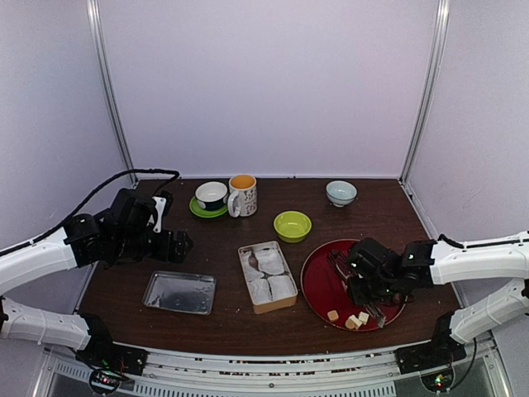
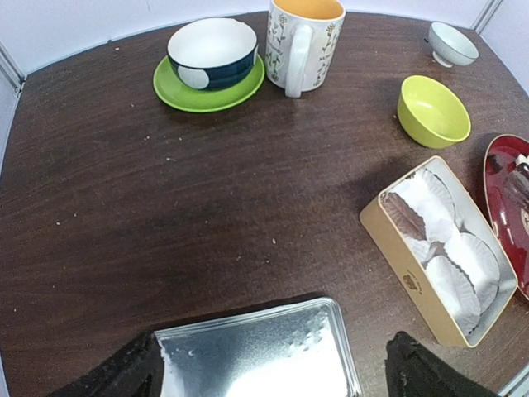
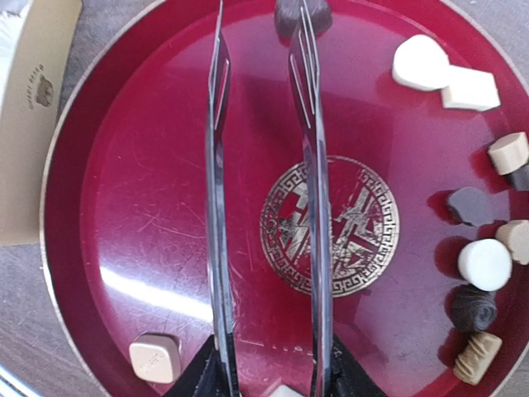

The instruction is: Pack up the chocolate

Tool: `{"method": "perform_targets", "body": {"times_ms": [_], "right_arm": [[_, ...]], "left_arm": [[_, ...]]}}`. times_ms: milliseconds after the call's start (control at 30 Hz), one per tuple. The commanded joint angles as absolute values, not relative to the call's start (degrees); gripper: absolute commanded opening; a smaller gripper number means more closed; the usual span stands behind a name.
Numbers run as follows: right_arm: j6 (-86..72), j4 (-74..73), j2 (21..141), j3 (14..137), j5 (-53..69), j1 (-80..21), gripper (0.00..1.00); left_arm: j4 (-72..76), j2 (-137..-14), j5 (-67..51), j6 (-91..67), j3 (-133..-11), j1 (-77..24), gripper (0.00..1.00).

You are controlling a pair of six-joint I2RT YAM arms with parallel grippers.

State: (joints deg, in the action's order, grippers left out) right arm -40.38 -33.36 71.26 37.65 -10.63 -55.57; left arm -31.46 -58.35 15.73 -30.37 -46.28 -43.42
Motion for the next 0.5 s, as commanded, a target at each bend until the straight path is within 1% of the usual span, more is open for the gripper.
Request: {"method": "perform_targets", "body": {"times_ms": [0,133,233,367,467], "right_arm": [[-39.2,-38.1,68.7,41.5,-12.8,-55.3,0.37],[-38.1,-40.5,65.3,43.7,-11.7,-55.3,0.37],[-34.7,-38.0,59.7,43.4,-10.1,-55.3,0.33],[-29.9,-23.9,44.4,35.9,-2.2,-55.4,0.36],[-29.9,-15.5,32.3,30.0,-1.9,-55.3,0.41]], "left_arm": [[-29.4,-58.7,15.0,-30.1,-47.9,-43.0,0.96],[-28.6,-58.9,14.0,-29.9,-48.4,-43.0,0.96],[-27.9,-59.2,13.2,-29.5,-48.5,-43.0,0.96],[-26.5,-59.2,12.3,-28.9,-48.1,-43.1,0.96],[-25.9,-59.1,12.0,-28.7,-48.0,-43.1,0.95]]}}
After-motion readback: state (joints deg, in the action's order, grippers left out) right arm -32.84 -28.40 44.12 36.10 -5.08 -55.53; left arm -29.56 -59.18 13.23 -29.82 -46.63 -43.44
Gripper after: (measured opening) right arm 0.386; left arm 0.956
